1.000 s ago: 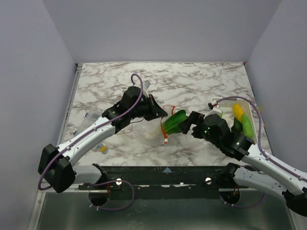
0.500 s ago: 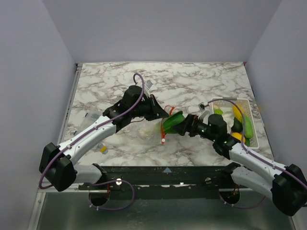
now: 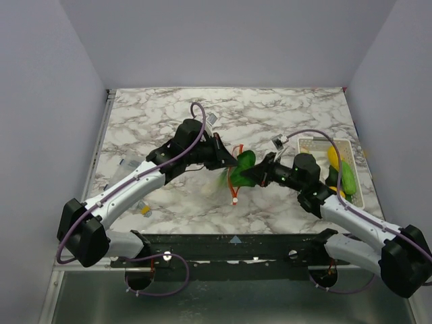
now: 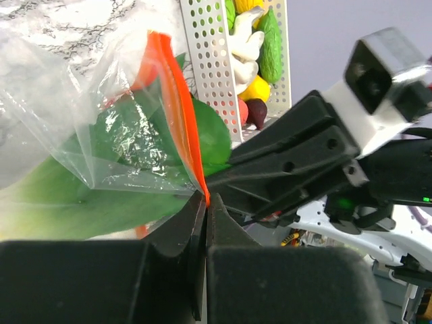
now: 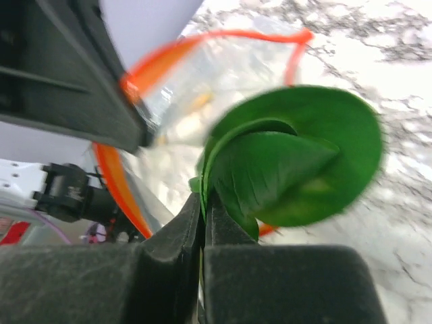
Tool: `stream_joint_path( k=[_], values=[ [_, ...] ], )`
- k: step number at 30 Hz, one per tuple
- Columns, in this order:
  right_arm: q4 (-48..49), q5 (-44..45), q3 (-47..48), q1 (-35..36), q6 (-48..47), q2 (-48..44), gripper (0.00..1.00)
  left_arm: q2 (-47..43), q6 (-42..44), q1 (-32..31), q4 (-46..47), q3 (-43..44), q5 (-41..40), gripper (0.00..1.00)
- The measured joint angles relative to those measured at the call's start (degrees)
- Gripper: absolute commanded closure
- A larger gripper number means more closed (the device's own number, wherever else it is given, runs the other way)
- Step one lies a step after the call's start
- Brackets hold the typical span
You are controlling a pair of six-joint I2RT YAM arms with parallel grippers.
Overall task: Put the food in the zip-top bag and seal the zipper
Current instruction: Place the fake vegetable in the zipper food storage bag.
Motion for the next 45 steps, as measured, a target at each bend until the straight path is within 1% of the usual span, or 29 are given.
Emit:
stream_joint_path(
  k=[6,10,15,18,20,21,22,23,24,26,29,31,34,36,38,39,41,43,45],
  values=[
    [-11.47,-2.32,13.46,2.67,-4.24,3.32,0.99,0.39,0.57,0.04,-0.2,1.14,0.17,1.0],
    [-14.1,-1.64,16.04,3.63,-3.74,6.84,0.99,0.37,0.0,0.31,1.27,1.66,1.22,1.0],
    [-15.13,4.61,16.35,5.62,-3.3,11.72,0.99,-0.35,-2.58,-0.63,4.04,1.03,3.89,1.0],
    [-16.17,9.16,19.41,8.0,-3.41,14.97,0.98,-1.27,-4.2,-0.74,5.7,-0.55,4.87,1.0],
    [-17.59,11.08,22.27,8.79,-3.26,17.66,0.88,-1.64,-4.81,0.04,5.62,-1.07,4.76,1.0],
    [-18.21,11.91,23.54,8.9,-2.91,18.97,0.81,-1.7,-5.35,0.48,6.21,-1.36,4.79,1.0],
    [-19.3,12.46,24.74,9.07,-2.69,20.02,0.73,-1.7,-5.57,0.5,6.71,-1.73,4.46,1.0],
    [-20.44,13.03,25.31,9.14,-2.03,20.24,0.62,-1.81,-5.86,0.63,7.28,-2.32,4.31,1.0],
    [-21.55,13.62,25.53,9.29,-1.33,20.06,0.57,-1.86,-6.23,0.76,7.61,-2.67,4.39,1.0],
    [-25.09,14.67,25.55,9.49,-0.15,18.95,0.51,-2.49,-6.64,0.76,8.35,-3.98,4.37,1.0],
    [-33.68,16.46,27.19,9.77,1.36,17.55,0.44,-4.24,-6.95,1.01,9.22,-6.14,4.37,1.0],
    [-38.93,17.05,28.76,9.81,2.29,16.44,0.4,-4.85,-7.08,2.05,10.05,-7.52,4.15,1.0],
    [-44.02,17.18,29.73,10.08,3.45,12.63,0.3,-4.61,-7.89,4.39,11.41,-10.29,3.76,1.0],
    [-46.64,17.42,29.81,10.16,4.39,9.01,0.28,-4.15,-8.2,5.35,11.32,-11.13,3.72,1.0],
    [-49.09,18.69,29.83,10.19,5.18,4.7,0.28,-3.61,-8.41,5.64,11.32,-11.23,3.74,1.0],
    [-49.13,18.78,29.83,10.19,5.29,4.46,0.28,-3.54,-8.48,5.64,11.32,-11.23,3.76,1.0],
    [-49.77,20.61,29.44,9.66,6.25,2.51,0.31,-3.56,-8.5,5.64,11.32,-11.15,3.76,1.0],
    [-48.61,21.68,26.88,8.39,7.98,0.48,0.33,-3.56,-8.48,5.64,11.26,-10.86,3.76,1.0],
    [-47.12,22.03,22.47,6.75,10.8,-1.73,0.34,-3.56,-8.46,5.64,11.17,-10.54,3.78,1.0]
  ],
)
